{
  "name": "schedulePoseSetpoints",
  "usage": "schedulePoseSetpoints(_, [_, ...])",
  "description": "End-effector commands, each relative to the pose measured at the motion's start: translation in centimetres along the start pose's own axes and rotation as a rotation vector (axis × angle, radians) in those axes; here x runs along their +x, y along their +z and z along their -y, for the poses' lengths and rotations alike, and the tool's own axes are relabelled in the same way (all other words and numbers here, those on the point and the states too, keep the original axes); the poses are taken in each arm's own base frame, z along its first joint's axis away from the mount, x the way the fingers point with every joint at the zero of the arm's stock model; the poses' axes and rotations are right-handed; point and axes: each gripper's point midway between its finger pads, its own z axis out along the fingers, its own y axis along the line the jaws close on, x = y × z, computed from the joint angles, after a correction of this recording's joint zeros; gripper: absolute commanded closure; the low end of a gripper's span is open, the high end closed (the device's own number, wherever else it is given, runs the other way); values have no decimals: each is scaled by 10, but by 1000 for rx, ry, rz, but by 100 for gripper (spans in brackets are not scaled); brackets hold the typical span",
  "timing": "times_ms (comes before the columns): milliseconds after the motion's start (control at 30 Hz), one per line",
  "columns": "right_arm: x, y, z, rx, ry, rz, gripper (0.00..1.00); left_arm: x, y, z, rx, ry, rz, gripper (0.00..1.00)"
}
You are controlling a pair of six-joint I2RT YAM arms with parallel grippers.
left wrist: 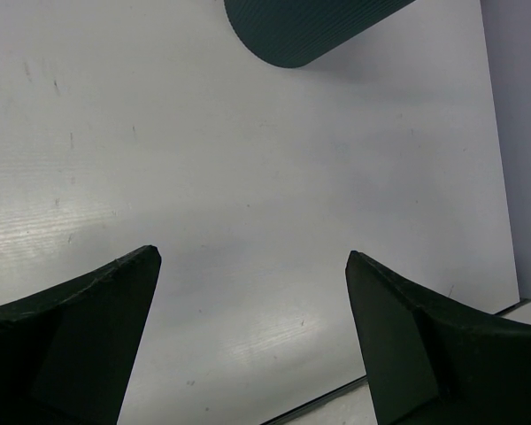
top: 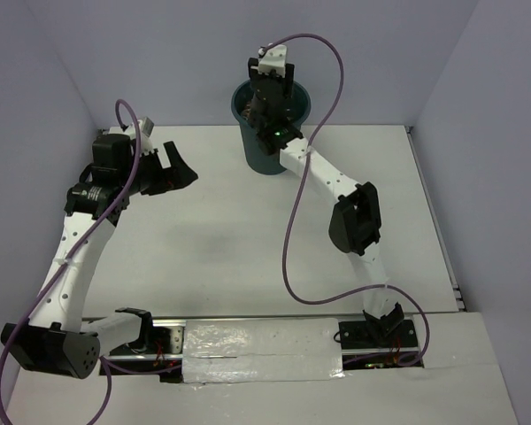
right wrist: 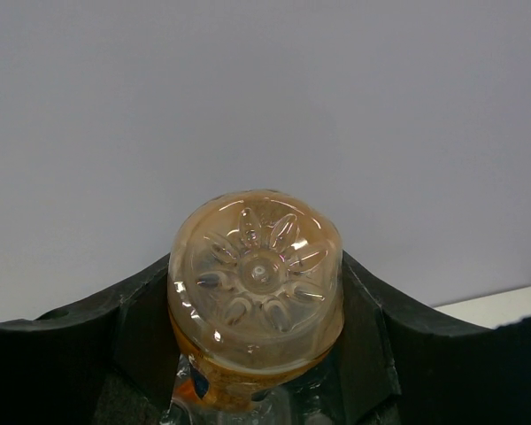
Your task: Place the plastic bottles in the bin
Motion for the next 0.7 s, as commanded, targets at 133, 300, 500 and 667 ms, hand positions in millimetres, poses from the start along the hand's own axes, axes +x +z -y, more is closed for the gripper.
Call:
schedulePoseSetpoints(133, [-41,-29,7,22,1,33,49,-8,-4,7,44,17,46,1])
schedulePoseSetpoints(300, [-81,-34,17,-2,46,77,49,-8,-4,6,44,21,47,1])
schedulePoseSetpoints(500, [-90,-41,19,-42,-1,36,49,-7,-3,8,57,22,43,0])
schedulePoseSetpoints(667, [-62,-43,15,-64,-87,-37,49,-7,-2,10,69,18,39,1])
